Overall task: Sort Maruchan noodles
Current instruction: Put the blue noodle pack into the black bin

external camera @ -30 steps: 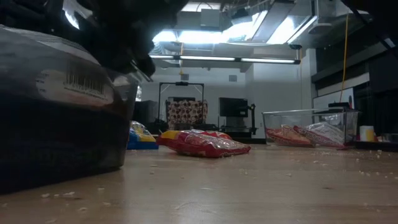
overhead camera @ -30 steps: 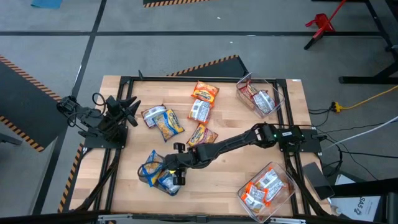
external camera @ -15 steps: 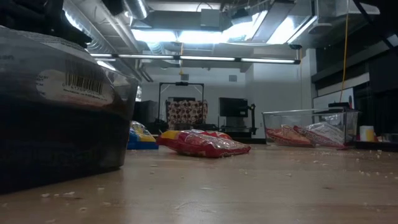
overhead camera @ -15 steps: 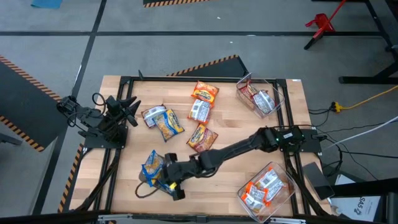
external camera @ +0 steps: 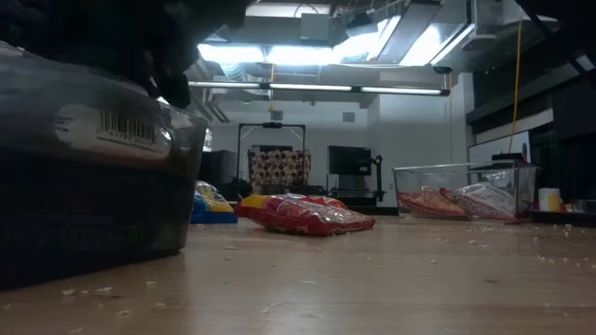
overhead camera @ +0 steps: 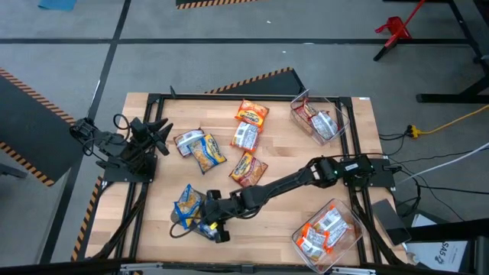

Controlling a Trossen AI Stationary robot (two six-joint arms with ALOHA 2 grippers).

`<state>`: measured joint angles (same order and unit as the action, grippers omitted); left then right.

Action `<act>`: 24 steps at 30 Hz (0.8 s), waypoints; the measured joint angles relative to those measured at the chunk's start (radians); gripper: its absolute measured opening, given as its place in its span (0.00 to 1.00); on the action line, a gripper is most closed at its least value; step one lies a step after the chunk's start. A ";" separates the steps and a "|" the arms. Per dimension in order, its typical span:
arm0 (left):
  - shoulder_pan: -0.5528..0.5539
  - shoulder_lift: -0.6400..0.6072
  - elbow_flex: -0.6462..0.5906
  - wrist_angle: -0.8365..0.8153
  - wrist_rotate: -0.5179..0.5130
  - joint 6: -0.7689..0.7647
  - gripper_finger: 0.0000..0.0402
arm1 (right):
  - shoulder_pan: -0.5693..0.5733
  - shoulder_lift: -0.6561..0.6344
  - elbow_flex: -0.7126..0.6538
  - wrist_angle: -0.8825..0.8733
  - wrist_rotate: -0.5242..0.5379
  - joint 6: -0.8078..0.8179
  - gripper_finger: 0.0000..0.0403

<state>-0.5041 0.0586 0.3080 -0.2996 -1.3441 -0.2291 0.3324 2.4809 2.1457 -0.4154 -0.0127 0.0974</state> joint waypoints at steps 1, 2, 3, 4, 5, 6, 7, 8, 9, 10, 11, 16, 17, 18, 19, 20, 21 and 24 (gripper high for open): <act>0.000 0.000 0.000 0.000 0.000 0.000 0.35 | -0.001 0.000 0.008 -0.005 0.011 0.000 0.00; 0.000 0.000 0.000 0.002 0.000 0.000 0.35 | -0.004 -0.002 0.020 -0.020 0.023 -0.002 0.00; 0.000 0.000 0.000 0.001 0.000 0.000 0.35 | -0.007 -0.005 0.034 -0.040 0.030 -0.009 0.00; 0.000 0.000 0.000 0.000 0.000 0.000 0.35 | -0.012 -0.007 0.057 -0.045 0.040 -0.019 0.00; 0.000 0.000 0.000 0.001 0.000 0.000 0.35 | -0.017 -0.009 0.088 -0.057 0.051 -0.028 0.00; 0.000 0.000 0.000 0.001 0.000 0.000 0.35 | -0.021 -0.019 0.122 -0.089 0.070 -0.038 0.00; 0.000 0.000 0.000 0.001 0.000 0.000 0.35 | -0.024 -0.027 0.159 -0.131 0.097 -0.052 0.00; 0.000 0.000 0.000 0.001 0.000 0.000 0.35 | -0.027 -0.033 0.194 -0.148 0.131 -0.061 0.00; 0.000 0.000 0.000 0.001 0.000 0.000 0.35 | -0.034 -0.040 0.217 -0.162 0.180 -0.066 0.00; 0.000 0.000 0.000 0.001 0.000 0.000 0.35 | -0.039 -0.063 0.207 -0.171 0.234 -0.068 0.00; 0.000 0.000 0.000 0.001 0.000 -0.002 0.35 | -0.044 -0.085 0.190 -0.195 0.275 -0.065 0.01; 0.000 0.000 0.000 0.002 -0.003 -0.005 0.35 | -0.115 -0.128 0.185 -0.314 0.333 -0.019 0.14; 0.000 0.000 0.000 0.003 -0.008 -0.005 0.35 | -0.132 -0.128 0.186 -0.330 0.318 0.007 0.18; 0.000 0.000 0.000 0.006 -0.013 -0.005 0.35 | -0.151 -0.127 0.186 -0.358 0.291 0.027 0.23; 0.000 0.000 0.000 0.005 -0.017 -0.005 0.35 | -0.171 -0.125 0.184 -0.381 0.253 0.046 0.29; 0.000 0.000 0.000 0.005 -0.023 -0.006 0.35 | -0.189 -0.118 0.181 -0.391 0.217 0.058 0.34; 0.000 0.000 0.000 0.006 -0.032 -0.008 0.35 | -0.209 -0.107 0.180 -0.390 0.189 0.075 0.40; 0.000 0.000 0.000 0.003 -0.044 -0.024 0.35 | -0.265 -0.072 0.175 -0.435 0.127 0.110 0.56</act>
<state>-0.5041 0.0586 0.3080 -0.2963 -1.3883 -0.2531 0.0670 2.4085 2.3203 -0.8509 0.1147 0.2077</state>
